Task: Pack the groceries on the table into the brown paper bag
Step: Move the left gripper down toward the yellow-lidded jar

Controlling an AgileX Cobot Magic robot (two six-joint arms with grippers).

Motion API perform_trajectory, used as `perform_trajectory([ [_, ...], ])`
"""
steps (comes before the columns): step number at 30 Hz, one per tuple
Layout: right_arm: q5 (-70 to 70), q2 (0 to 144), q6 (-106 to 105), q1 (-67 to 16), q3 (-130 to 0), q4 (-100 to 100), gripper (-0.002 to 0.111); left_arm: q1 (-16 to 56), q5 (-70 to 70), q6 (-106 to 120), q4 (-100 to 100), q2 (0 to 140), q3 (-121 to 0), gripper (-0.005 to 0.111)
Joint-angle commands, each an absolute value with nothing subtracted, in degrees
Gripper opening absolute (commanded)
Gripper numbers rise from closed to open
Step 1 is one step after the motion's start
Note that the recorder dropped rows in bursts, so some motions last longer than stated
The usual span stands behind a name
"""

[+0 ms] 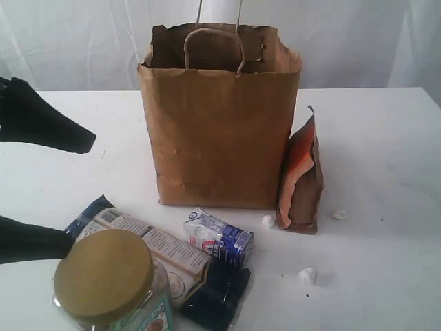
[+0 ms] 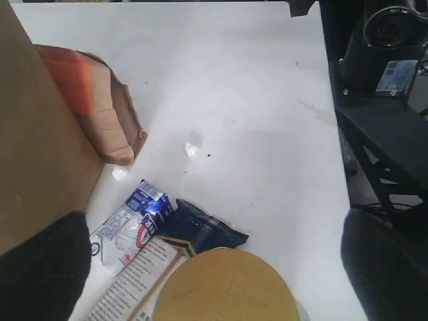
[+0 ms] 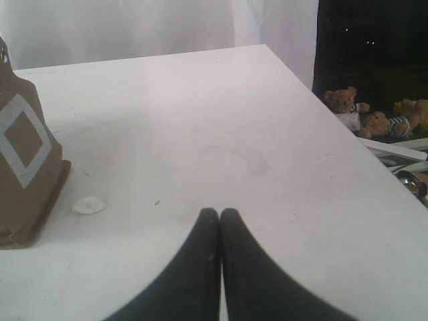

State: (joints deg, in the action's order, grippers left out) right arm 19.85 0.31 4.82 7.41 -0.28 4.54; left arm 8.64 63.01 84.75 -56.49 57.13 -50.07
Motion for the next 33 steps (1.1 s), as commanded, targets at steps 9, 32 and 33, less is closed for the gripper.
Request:
perform_trajectory([
  [9,19.66,0.00,4.21,7.39,0.00,4.48,0.000,20.02,56.14,92.56,-54.66,60.13,-49.75,0.105],
  [32,19.66,0.00,4.21,7.39,0.00,4.48,0.000,21.32,52.94,79.98,-57.34,66.49,-49.75,0.105],
  [33,19.66,0.00,4.21,7.39,0.00,4.48,0.000,21.32,53.04,81.25,-57.17,67.75,-50.20,0.105],
])
